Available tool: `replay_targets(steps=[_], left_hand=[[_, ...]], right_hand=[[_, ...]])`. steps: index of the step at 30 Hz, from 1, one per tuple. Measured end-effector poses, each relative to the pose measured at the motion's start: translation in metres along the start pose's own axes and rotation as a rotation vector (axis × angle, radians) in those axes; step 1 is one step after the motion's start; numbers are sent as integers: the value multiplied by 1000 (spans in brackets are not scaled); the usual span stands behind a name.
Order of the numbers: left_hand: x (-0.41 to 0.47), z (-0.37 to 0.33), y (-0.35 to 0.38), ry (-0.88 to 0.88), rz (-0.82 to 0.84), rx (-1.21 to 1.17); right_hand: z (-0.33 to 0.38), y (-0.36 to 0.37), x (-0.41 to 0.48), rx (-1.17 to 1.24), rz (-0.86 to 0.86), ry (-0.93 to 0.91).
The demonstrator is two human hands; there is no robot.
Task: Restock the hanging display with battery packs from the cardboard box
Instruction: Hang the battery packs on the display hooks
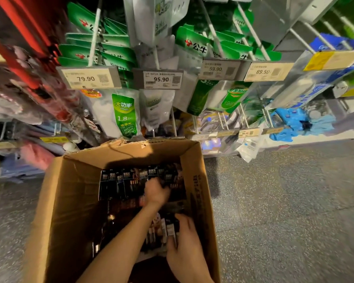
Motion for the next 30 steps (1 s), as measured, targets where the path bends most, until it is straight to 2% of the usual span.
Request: replay_targets(steps=[7, 11, 13, 15, 19, 21, 23, 27, 30], left_hand=[[-78, 24, -102, 53, -63, -4], [-146, 22, -148, 165, -83, -162], [-179, 20, -163, 226, -42, -297], [-210, 13, -172, 313, -11, -355], [-259, -3, -165, 304, 5, -332], [-278, -11, -156, 315, -14, -315], [-297, -17, -144, 281, -5, -381], [-337, -48, -113, 258, -4, -483], [-371, -81, -78, 243, -11, -540]], right_hand=[[29, -18, -13, 262, -128, -61], [47, -40, -28, 489, -205, -94], [57, -51, -39, 583, -190, -125], [66, -58, -51, 681, -104, -148], [80, -65, -77, 830, 173, -119], [76, -72, -89, 942, 237, -90], [64, -86, -101, 1053, 233, -60], [33, -132, -125, 1070, 187, -164], [-7, -171, -141, 1141, 158, -142]])
Point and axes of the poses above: each hand's wrist, its own x-axis towards the middle knuckle, its own y-axis out of the palm, z = x × y, the point moved 9 cm from there along x, towards the middle knuckle, and after that the axes turned 6 degrees about x, right-handed, at the moved point
